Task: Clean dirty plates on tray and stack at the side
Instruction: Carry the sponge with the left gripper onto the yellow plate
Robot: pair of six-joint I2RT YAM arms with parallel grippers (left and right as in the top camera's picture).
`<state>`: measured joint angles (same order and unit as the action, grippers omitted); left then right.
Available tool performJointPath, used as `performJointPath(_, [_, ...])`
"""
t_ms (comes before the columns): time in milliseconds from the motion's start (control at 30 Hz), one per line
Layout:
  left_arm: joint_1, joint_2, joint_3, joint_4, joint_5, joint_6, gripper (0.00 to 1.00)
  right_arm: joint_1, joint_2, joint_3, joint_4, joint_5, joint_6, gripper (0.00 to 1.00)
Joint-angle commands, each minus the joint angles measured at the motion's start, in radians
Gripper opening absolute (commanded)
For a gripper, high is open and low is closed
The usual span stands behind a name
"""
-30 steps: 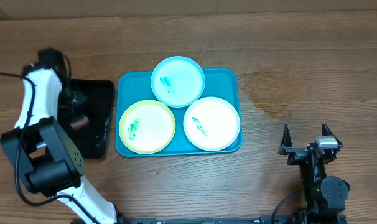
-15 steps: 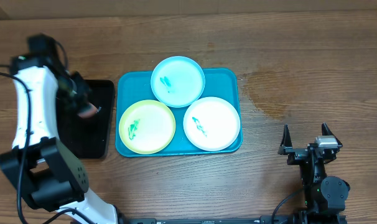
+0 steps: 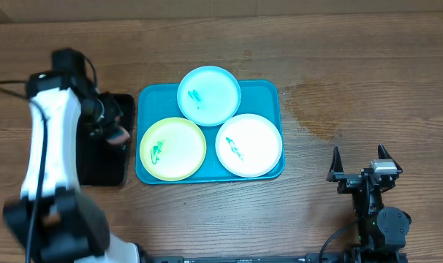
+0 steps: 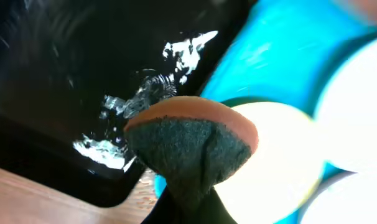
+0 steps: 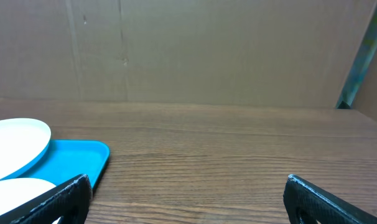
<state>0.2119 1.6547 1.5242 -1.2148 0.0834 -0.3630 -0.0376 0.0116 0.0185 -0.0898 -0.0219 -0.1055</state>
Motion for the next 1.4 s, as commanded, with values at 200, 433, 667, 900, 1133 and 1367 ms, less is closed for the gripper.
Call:
performJointPath(200, [-0.241,-0.187,-0.027,-0.037,-0.005,-0.046,0.04,-0.002,-0.009,-0.010,0.006,0.006,-0.004,1.00])
performJointPath(433, [-0.446,-0.151,-0.320,0.172,-0.042,-0.180,0.04,-0.002,-0.009,-0.010,0.006,0.006,-0.004,1.00])
performJointPath(667, [-0.467,-0.101,-0.519,0.452,-0.095,-0.210,0.04,-0.002,-0.009,-0.010,0.006,0.006,-0.004,1.00])
performJointPath(900, [-0.468,-0.004,-0.571,0.614,-0.082,-0.210,0.10,-0.002,-0.009,-0.010,0.006,0.006,-0.004,1.00])
performJointPath(1133, [-0.444,0.026,-0.551,0.595,-0.101,-0.209,0.28,-0.002,-0.009,-0.010,0.006,0.006,-0.004,1.00])
performJointPath(1367, [-0.351,-0.110,-0.363,0.422,-0.101,-0.198,0.36,-0.002,-0.009,-0.010,0.053,0.013,-0.015,1.00])
